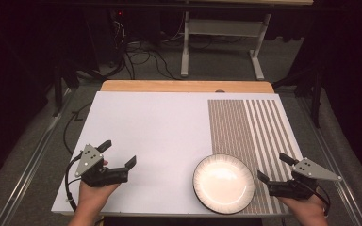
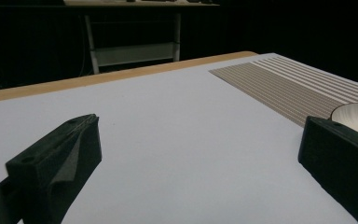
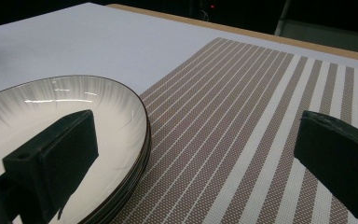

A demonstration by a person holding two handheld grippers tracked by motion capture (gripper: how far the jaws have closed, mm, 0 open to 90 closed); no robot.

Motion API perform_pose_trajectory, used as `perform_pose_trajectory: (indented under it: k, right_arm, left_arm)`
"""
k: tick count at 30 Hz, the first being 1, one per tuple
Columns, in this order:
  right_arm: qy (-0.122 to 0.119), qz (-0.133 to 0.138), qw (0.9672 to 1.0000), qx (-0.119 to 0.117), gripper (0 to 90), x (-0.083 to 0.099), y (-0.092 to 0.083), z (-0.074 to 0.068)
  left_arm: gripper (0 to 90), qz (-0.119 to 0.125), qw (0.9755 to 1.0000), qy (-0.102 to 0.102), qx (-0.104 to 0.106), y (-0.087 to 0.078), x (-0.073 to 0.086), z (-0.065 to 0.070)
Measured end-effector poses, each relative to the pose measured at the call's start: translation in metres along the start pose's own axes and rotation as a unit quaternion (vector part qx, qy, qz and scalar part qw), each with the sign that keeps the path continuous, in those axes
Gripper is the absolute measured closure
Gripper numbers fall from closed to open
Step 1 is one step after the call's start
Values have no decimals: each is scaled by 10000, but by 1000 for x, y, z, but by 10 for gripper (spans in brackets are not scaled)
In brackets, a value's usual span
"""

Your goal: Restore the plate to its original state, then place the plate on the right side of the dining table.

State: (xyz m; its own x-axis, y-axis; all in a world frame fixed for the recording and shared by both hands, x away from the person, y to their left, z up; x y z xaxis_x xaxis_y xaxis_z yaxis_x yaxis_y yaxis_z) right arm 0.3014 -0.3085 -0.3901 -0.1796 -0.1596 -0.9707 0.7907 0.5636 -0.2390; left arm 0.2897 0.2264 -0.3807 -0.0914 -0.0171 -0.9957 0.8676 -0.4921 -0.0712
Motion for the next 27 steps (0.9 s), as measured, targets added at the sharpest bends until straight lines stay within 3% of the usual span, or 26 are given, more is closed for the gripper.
perform_pose_trajectory:
  k: [20, 27]
  right_arm:
    - [44, 55, 10000, 32, 10, -3, 0, 1]
    - [104, 42, 9998, -141, 129, -2, -2, 0]
  left_arm:
    - [0, -6, 10000, 42, -36, -2, 2, 0]
    - [0, -7, 10000, 55, -71, -2, 2, 3]
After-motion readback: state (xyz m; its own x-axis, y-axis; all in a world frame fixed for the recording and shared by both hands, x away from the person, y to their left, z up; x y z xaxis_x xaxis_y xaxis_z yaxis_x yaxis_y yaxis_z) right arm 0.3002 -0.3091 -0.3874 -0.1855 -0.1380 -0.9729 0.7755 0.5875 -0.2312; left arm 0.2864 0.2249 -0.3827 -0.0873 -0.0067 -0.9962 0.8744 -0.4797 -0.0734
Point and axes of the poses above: each handheld gripper's, and its own axes: y roughly forward along the jaws, x roughly out of its underside, z roughly to its right, the point moved 1 cm from there along y, roughly forward along the jaws, and after that the axes turned 10 degrees about z, right-handed, at the moved point
